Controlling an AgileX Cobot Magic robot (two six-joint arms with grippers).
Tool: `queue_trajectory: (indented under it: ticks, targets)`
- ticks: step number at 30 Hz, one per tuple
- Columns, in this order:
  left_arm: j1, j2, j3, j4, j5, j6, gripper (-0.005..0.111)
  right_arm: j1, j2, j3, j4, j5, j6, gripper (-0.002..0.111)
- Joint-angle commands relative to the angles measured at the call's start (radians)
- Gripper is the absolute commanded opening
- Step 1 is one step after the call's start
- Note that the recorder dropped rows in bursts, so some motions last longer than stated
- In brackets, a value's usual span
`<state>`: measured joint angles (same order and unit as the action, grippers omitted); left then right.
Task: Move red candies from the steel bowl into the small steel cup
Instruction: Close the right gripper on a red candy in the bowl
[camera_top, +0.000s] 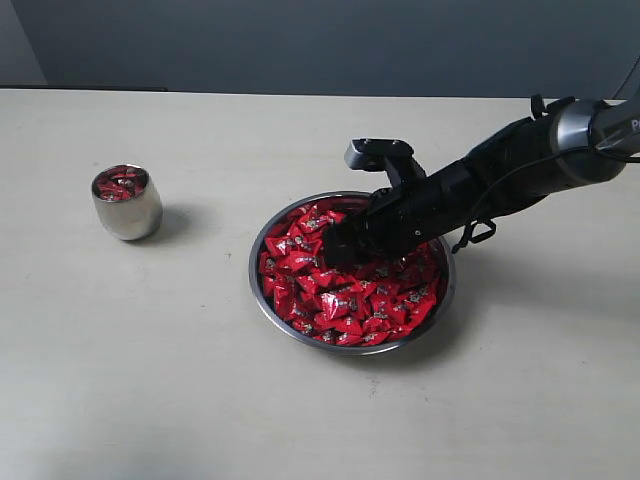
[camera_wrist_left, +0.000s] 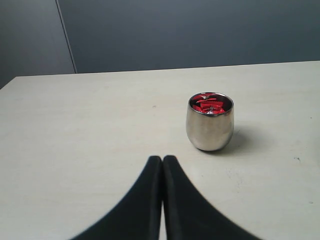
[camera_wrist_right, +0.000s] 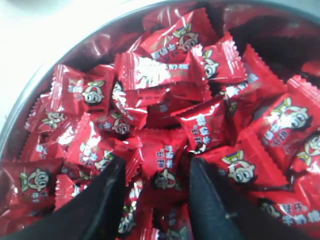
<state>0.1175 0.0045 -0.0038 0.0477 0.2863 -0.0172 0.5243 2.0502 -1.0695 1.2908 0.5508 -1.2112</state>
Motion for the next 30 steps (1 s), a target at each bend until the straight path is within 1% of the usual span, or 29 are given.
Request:
queue_trajectory:
  ticks: [1, 11, 14, 18, 25, 30]
  targets:
    - [0.001, -0.004, 0.004, -0.002, -0.002, -0.002, 0.000, 0.005, 0.000, -0.003, -0.008, -0.014, 0.001, 0.040]
    - [0.001, -0.004, 0.004, -0.002, -0.002, -0.002, 0.000, 0.017, 0.000, -0.015, -0.004, -0.033, 0.003, 0.040]
    - [0.001, -0.004, 0.004, -0.002, -0.002, -0.002, 0.000, 0.037, 0.003, -0.025, -0.029, -0.072, 0.004, 0.040]
    - [0.001, -0.004, 0.004, -0.002, -0.002, -0.002, 0.000, 0.037, 0.028, -0.031, -0.100, -0.070, 0.061, 0.040]
    - [0.001, -0.004, 0.004, -0.002, -0.002, -0.002, 0.000, 0.037, 0.031, -0.031, -0.100, -0.075, 0.064, 0.040]
    - [0.001, -0.004, 0.004, -0.002, -0.002, -0.002, 0.000, 0.037, 0.031, -0.031, -0.100, -0.076, 0.064, 0.034]
